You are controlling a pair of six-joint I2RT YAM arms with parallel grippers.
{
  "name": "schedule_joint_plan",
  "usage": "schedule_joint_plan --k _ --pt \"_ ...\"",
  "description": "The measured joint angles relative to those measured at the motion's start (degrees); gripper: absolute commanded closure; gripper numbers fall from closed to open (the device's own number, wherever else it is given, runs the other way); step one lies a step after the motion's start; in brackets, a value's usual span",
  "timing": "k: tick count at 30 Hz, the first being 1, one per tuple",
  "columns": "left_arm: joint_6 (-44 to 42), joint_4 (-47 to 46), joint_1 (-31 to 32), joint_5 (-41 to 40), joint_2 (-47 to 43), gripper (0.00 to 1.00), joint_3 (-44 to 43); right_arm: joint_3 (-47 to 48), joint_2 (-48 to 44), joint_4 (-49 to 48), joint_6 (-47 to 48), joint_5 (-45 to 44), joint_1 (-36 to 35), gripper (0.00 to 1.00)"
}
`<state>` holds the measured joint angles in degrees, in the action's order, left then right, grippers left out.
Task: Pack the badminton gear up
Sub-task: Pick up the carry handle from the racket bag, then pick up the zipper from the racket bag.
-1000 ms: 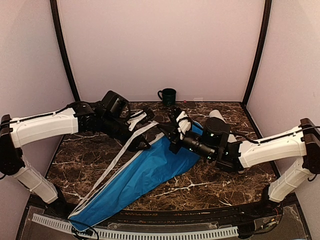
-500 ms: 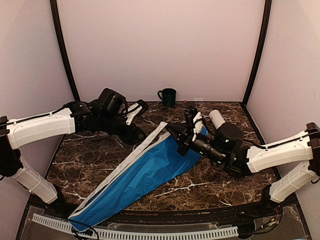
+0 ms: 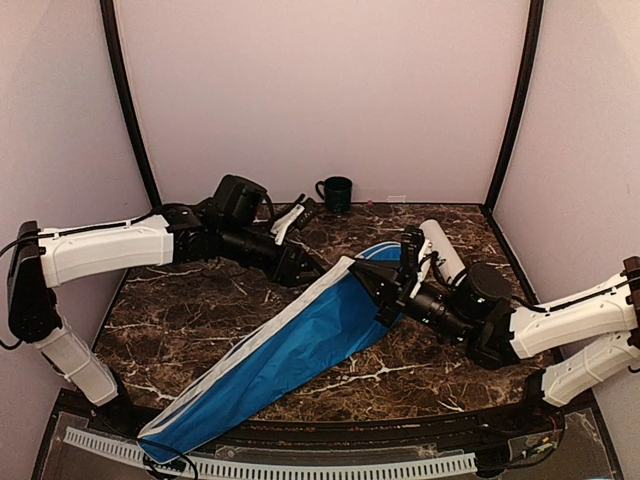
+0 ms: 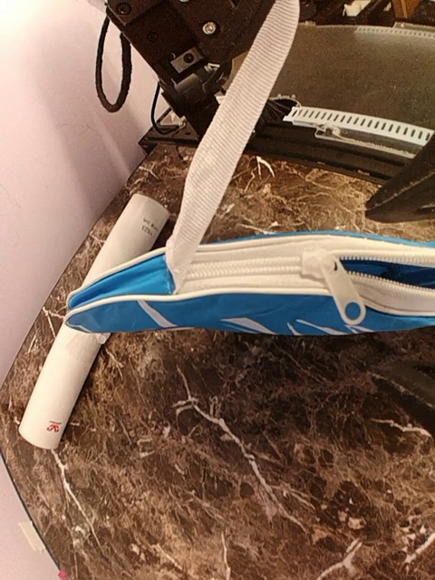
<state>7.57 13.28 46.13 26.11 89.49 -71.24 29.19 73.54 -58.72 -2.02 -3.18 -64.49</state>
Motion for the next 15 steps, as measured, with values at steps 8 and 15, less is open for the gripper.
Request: schedule_joint_plan --k 8,15 --pt "6.62 -5.92 -0.26 7.87 1.73 0.43 0.00 -3.34 -1.81 -2.56 -0.46 1.51 -0.02 1.00" --pt "10.34 -8.41 -1.05 10.43 4.24 0.43 0.02 -3.74 -2.89 -2.58 -1.36 2.27 -0.04 1.00"
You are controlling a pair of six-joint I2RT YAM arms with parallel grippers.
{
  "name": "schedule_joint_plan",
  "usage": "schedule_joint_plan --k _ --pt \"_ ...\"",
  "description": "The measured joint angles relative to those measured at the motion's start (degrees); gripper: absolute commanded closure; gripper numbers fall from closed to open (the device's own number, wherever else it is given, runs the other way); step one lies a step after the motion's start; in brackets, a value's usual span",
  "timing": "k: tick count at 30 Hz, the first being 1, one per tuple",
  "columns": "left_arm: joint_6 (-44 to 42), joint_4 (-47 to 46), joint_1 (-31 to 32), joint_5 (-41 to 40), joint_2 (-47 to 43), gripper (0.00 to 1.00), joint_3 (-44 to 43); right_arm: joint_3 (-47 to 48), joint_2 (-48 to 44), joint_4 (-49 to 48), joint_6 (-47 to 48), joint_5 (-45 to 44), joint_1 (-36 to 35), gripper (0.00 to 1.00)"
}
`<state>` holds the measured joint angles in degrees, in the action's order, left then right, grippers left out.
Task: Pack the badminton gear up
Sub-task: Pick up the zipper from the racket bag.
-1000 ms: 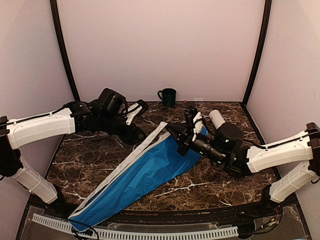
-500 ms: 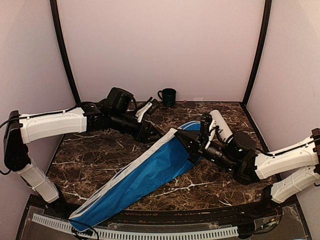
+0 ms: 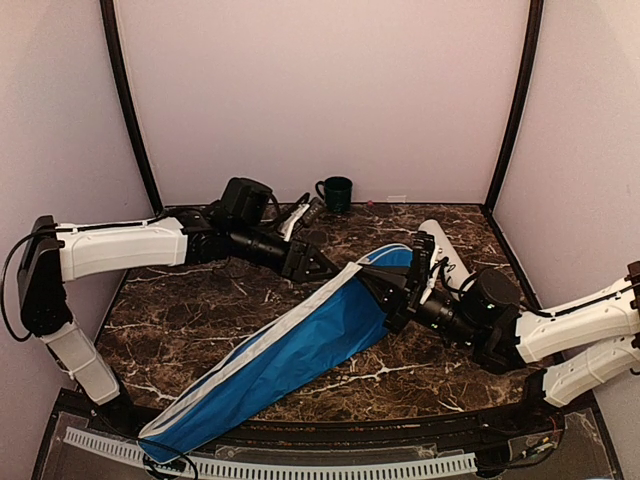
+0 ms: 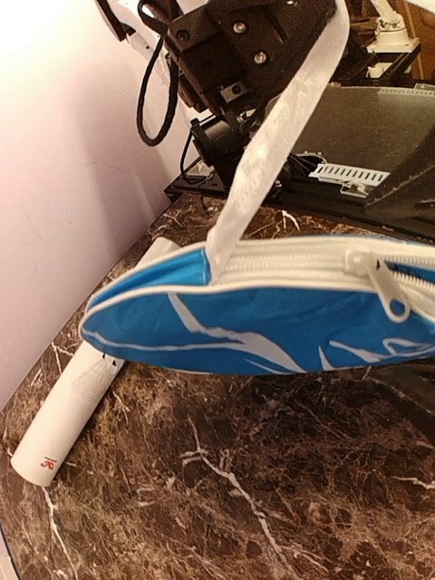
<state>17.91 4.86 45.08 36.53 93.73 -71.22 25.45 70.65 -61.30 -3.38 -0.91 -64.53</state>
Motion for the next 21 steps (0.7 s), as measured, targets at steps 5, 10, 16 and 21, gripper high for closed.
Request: schedule_joint_plan --k 5,10,16,21 --pt "1.88 -1.11 -1.90 -0.09 0.57 0.42 0.79 0.00 0.00 0.00 -0.35 0.42 0.00 1.00" --pt "3.78 -3.02 -2.69 2.05 1.68 0.42 0.87 0.00 0.00 0.00 -0.37 0.92 0.00 1.00" --pt "4.48 -3.08 -2.69 4.20 3.85 0.47 0.87 0.00 0.00 0.02 -0.35 0.96 0.00 1.00" --pt "5.51 -3.93 -2.69 7.41 4.46 0.61 0.87 0.00 0.00 0.04 -0.33 0.96 0.00 1.00"
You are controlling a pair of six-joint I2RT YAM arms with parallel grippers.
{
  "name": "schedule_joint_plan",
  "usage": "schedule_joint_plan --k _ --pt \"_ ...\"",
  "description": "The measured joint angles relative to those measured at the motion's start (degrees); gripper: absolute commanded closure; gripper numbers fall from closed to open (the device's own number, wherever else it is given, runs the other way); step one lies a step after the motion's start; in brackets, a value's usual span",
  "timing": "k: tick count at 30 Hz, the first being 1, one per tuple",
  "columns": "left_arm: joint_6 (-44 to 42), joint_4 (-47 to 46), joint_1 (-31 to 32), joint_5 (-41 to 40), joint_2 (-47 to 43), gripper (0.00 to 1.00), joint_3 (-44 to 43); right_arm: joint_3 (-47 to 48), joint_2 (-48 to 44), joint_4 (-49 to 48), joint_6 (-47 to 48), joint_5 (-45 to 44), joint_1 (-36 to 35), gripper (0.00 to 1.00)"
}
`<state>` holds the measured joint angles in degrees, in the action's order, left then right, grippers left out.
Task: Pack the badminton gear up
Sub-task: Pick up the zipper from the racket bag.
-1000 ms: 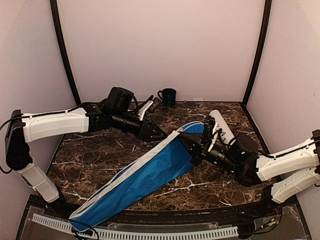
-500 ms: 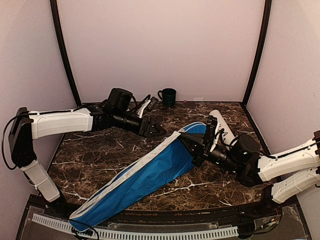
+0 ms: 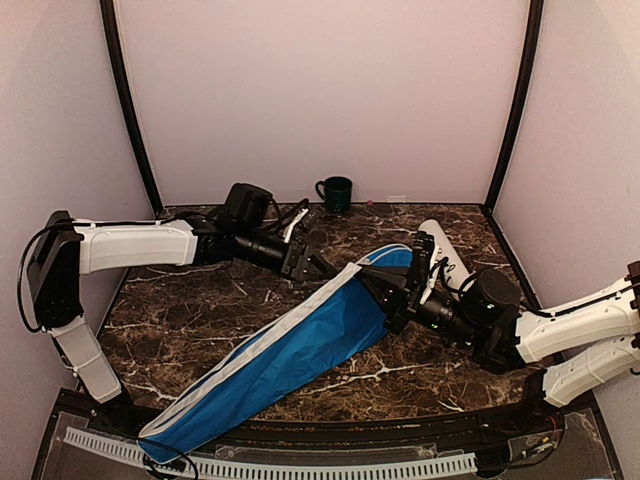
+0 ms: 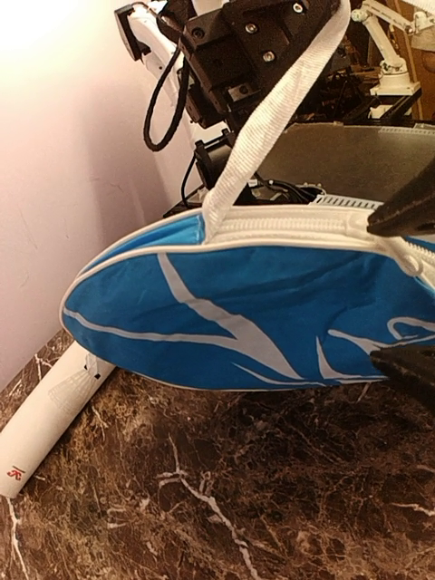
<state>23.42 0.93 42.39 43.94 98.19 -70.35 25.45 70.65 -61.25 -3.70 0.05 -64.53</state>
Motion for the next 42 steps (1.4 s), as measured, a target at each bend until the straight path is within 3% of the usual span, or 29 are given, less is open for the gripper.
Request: schedule_joint_plan --k 8,18,33,42 --pt "0.85 -2.40 0.02 4.02 0.07 0.73 0.00 0.02 0.17 0.07 0.02 0.00 0.00 1.00" --pt "0.33 -2.47 0.02 4.90 0.04 0.67 1.20 0.04 0.59 0.94 0.13 0.00 0.02 1.00" --pt "-0.74 -1.84 0.04 4.39 -0.31 0.87 1.86 0.20 0.92 1.07 0.13 0.00 0.02 1.00" --pt "-1.16 -0.63 0.04 3.56 -1.79 0.82 1.95 0.20 0.66 2.12 0.44 -0.04 0.02 1.00"
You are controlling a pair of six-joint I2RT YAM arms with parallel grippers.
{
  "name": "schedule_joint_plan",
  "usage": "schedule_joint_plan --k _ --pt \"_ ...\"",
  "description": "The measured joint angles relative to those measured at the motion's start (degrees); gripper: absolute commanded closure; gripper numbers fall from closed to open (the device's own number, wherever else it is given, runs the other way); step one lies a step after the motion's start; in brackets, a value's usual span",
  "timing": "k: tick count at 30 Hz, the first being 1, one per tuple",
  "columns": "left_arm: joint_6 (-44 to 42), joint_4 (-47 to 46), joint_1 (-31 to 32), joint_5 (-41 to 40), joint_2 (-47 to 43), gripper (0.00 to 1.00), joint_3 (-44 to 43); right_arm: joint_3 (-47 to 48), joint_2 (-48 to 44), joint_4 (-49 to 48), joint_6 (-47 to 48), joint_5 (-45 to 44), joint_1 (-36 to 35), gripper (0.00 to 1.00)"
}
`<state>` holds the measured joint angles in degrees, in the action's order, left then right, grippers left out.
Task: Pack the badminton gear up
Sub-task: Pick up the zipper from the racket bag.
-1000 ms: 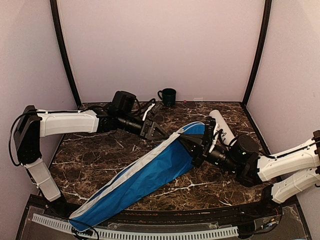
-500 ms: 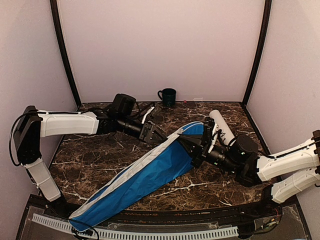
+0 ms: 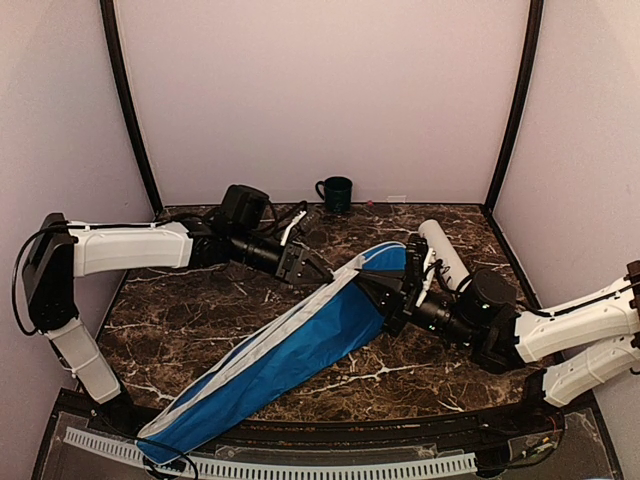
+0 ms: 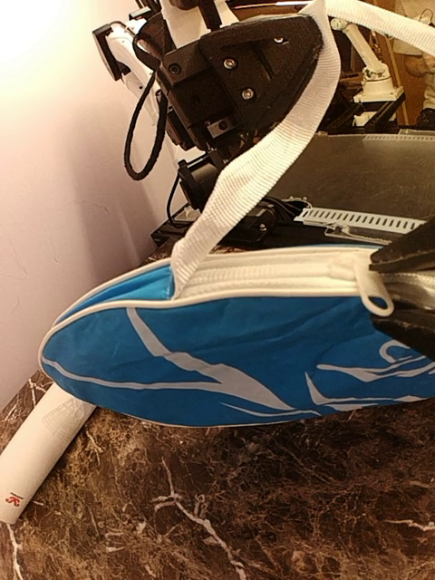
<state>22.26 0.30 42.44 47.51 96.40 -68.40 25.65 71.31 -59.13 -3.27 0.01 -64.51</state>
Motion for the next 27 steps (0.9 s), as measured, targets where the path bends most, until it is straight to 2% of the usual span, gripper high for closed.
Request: schedule_joint_plan --k 2,4,14,20,27 --pt "-0.09 0.00 0.00 -0.02 -0.07 0.77 0.00 0.00 -0.48 0.68 0.20 -0.02 -0.02 1.00" --pt "-0.20 0.02 0.00 -0.13 -0.17 0.76 0.00 0.00 -0.96 1.22 0.39 -0.02 -0.02 1.00" --pt "-0.11 -0.02 0.00 -0.15 -0.22 0.79 0.00 0.00 -1.46 2.60 0.59 0.00 -0.02 1.00" --pt "-0.17 -0.07 0.00 -0.22 -0.22 0.69 0.00 0.00 -1.42 2.60 0.57 0.02 -0.02 1.00" --pt "-0.17 -0.11 0.00 -0.61 -0.22 0.73 -0.02 0.00 -1.11 2.62 0.55 0.07 -0.02 1.00"
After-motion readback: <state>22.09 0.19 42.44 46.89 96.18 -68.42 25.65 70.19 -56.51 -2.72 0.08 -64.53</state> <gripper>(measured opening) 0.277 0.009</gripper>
